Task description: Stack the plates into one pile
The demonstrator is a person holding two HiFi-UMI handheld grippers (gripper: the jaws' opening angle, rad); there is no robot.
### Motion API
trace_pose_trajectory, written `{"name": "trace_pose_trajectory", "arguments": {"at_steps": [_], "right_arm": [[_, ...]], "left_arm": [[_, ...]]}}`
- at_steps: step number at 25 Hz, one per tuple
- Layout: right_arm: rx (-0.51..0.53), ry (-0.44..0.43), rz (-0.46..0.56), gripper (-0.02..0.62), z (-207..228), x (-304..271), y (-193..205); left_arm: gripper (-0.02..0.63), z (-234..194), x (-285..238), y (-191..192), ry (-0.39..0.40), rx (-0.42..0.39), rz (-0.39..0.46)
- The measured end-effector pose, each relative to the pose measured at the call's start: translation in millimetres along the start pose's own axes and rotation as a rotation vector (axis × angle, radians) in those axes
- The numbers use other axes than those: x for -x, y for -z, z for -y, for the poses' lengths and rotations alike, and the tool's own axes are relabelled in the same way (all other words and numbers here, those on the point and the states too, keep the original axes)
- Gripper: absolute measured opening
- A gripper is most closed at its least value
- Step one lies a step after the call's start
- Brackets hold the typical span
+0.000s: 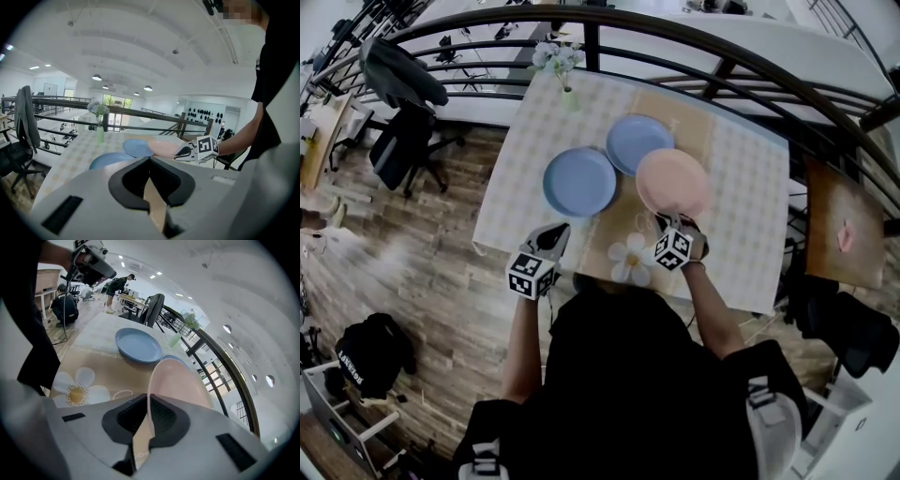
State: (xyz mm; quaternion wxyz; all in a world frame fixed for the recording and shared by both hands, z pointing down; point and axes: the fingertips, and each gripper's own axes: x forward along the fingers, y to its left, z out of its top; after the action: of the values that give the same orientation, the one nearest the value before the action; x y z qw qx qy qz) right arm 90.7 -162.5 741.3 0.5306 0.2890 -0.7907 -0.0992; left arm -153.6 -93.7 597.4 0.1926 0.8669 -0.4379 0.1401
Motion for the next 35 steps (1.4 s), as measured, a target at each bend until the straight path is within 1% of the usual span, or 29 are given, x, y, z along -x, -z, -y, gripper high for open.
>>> {"name": "trace_pose_trajectory", "arguments": {"at_steps": [13, 20, 25, 30, 35], "right_arm": [[0.059, -0.015, 0.051, 0.018, -26.6, -30.2, -82.6], [0.083, -0.047, 0.060, 0.021, -41.1, -53.9, -116.1], [0.118, -0.055, 0.077, 0.021, -50.3, -64.5, -144.7], [0.151, -0.075, 0.076, 0.023, -59.7, -76.4, -164.5], [0.188, -0.093, 0.083, 0.021, -69.4, -88.3, -179.3]], "left_arm": [[0.002, -51.6, 32.6, 8.2, -0.011, 0.003, -0.006], [0.002, -77.4, 41.3, 6.8, -0.018, -0.013, -0.009], [0.002, -92.8, 46.5, 7.3, -0.022, -0.006, -0.008], [0.002, -107.4, 53.4, 6.2, -0.037, 0.011, 0.015], [0.002, -120.2, 56.8, 16.5, -0.046, 0.030, 0.004]]}}
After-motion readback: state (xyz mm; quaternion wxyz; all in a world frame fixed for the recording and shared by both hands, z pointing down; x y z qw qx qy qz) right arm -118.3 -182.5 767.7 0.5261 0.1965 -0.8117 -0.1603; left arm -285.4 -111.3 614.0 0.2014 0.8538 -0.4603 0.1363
